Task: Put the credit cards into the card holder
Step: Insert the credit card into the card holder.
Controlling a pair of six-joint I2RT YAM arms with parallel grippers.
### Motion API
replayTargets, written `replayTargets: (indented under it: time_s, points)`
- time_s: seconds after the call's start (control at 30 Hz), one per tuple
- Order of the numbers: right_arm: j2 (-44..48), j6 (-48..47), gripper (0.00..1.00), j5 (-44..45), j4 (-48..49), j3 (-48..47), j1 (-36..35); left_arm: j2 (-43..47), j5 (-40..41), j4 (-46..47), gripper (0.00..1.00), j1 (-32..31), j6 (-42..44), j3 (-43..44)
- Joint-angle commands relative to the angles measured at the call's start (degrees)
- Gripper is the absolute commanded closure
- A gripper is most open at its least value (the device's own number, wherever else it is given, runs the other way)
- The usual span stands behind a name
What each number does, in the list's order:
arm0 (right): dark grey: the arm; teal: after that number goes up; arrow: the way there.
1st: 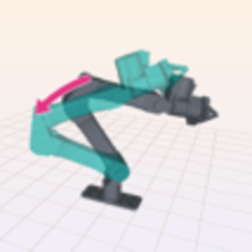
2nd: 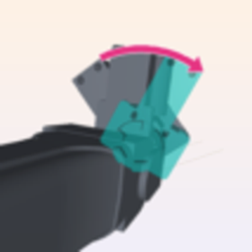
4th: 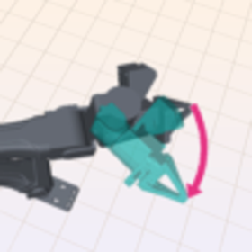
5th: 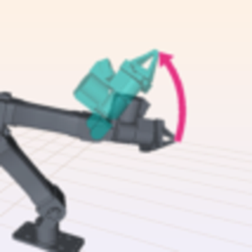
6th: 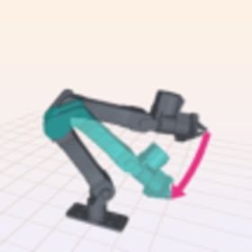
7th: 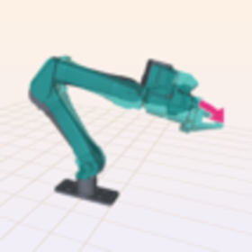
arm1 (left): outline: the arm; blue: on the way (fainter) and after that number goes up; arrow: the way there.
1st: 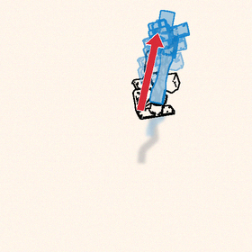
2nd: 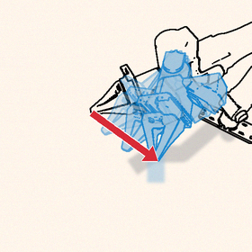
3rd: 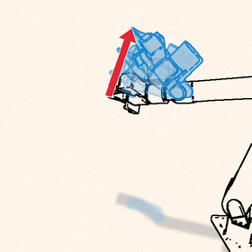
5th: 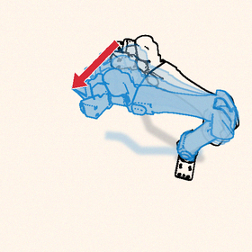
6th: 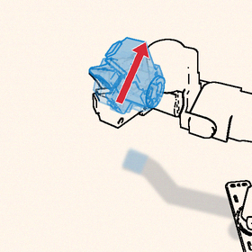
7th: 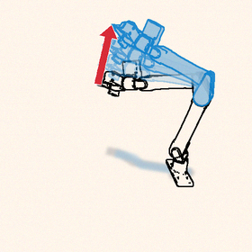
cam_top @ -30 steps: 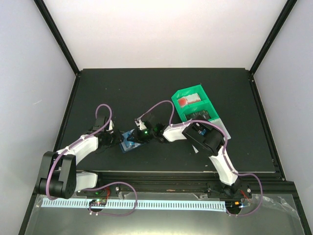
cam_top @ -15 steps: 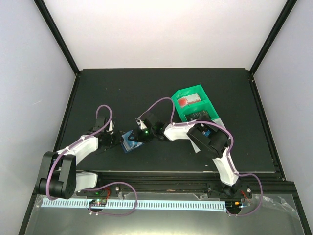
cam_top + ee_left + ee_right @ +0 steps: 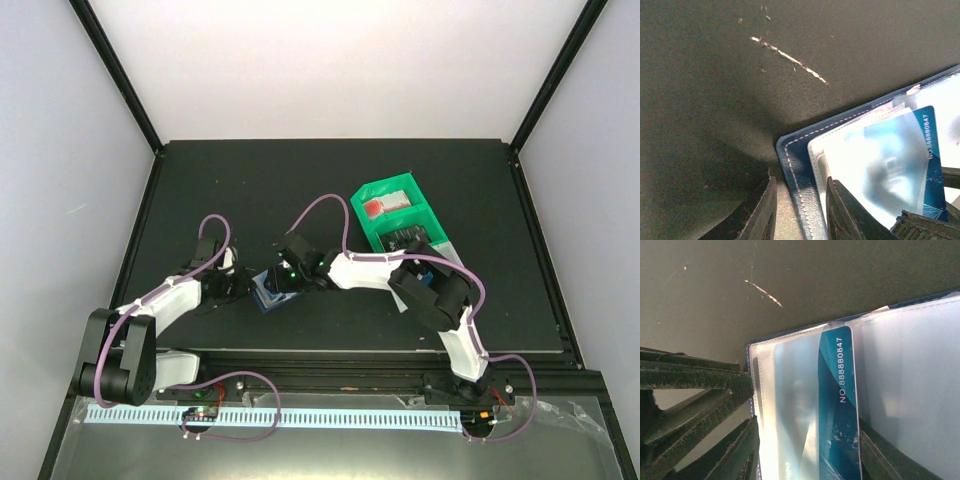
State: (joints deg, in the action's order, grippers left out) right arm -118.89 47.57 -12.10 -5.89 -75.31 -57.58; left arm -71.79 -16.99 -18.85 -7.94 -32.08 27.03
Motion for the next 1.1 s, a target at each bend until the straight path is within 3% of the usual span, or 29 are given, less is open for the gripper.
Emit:
replayTargets:
  time_s: [0.0,0.2,0.43,0.7,1.07]
  points:
    - [2.51,-2.56,0.49,8.18,-6.51,-0.89,-1.24,-0.9,-1.16,0.2,0.71,-0.2,0.89,0.93]
    - [4.32,-7.06,0.43,13.73,-11.93,-3.45,-2.26,-0.13,-0.9,-1.23,0.71,-0.15,0.25,2.88]
    - [6.53,-8.47,0.37,12.32,-11.56,-2.94,-2.51,4.62,-0.21,-0.08,0.63,-0.15,-1.02,-0.24]
    - [3.21,-8.7,0.38,13.29,-14.55,-5.8,-2.51,3.35,-6.33,4.35,0.55,-0.28,-3.67,-2.9]
    - [-1.92,-10.08,0.43,12.32,-17.32,-9.54,-2.44,-0.56,-7.65,4.89,0.59,-0.25,-3.01,-2.71]
